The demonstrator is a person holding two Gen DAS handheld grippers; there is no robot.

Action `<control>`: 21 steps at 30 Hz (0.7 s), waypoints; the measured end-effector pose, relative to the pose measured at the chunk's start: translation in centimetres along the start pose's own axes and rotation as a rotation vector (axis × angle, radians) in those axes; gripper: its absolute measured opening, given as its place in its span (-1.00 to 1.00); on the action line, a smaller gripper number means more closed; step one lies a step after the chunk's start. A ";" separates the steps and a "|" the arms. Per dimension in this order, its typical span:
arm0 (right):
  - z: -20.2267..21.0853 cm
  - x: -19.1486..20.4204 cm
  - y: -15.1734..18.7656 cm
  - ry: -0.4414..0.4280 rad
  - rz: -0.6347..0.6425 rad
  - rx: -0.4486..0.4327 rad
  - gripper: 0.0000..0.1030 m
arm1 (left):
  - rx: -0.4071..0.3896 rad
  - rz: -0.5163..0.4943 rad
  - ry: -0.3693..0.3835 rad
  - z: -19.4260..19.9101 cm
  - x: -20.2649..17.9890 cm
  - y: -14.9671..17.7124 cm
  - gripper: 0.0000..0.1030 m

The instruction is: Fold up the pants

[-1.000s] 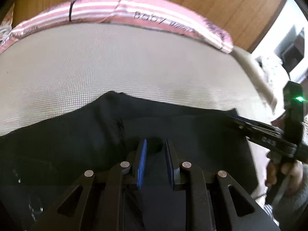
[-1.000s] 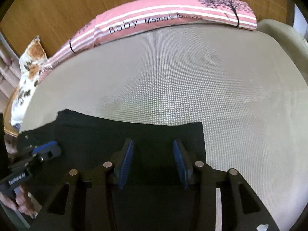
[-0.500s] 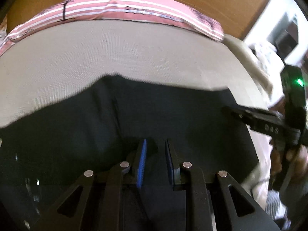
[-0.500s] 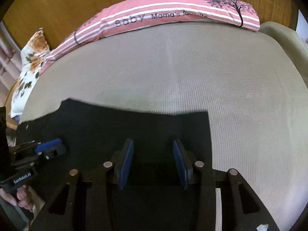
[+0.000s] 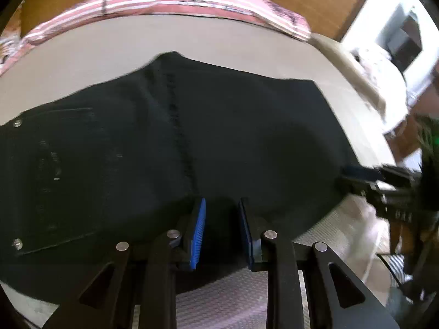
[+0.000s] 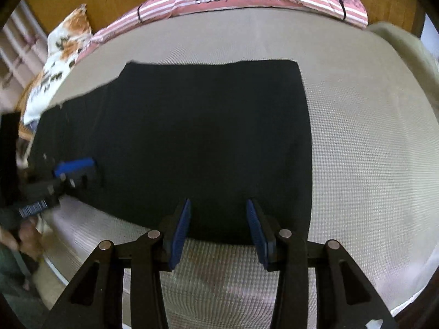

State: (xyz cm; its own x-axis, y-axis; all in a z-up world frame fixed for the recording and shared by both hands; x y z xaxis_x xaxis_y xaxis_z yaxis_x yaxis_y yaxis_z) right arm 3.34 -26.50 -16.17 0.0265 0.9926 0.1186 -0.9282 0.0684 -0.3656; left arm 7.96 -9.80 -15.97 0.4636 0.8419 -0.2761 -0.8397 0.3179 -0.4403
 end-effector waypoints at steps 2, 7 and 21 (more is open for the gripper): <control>-0.2 0.3 0.1 0.021 0.012 -0.003 -0.16 | -0.011 0.057 0.023 0.7 0.8 -0.2 -0.50; -0.5 2.5 -0.4 0.000 0.034 -0.002 -0.17 | -0.097 0.239 0.065 4.4 4.8 0.0 -0.47; -2.7 11.6 -2.8 -0.223 0.070 0.050 -0.09 | -0.200 0.697 0.030 12.2 17.2 7.5 -0.45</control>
State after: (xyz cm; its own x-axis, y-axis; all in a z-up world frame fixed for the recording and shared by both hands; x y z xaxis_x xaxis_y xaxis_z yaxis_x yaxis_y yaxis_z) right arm 7.24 -14.91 -16.23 -0.1162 0.9477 0.2971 -0.9423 -0.0107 -0.3345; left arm 6.17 12.36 -13.54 -0.1503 0.8069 -0.5712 -0.8766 -0.3760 -0.3005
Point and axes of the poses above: each gripper's, at about its wrist camera, not at the fingertips, and z roughly against the way its jaws point, x to its left, y to its underside, the point moved 10 cm from there along -z, roughly the way its jaws point, and after that the axes turned 2 degrees about -y, right-handed, at the moved point
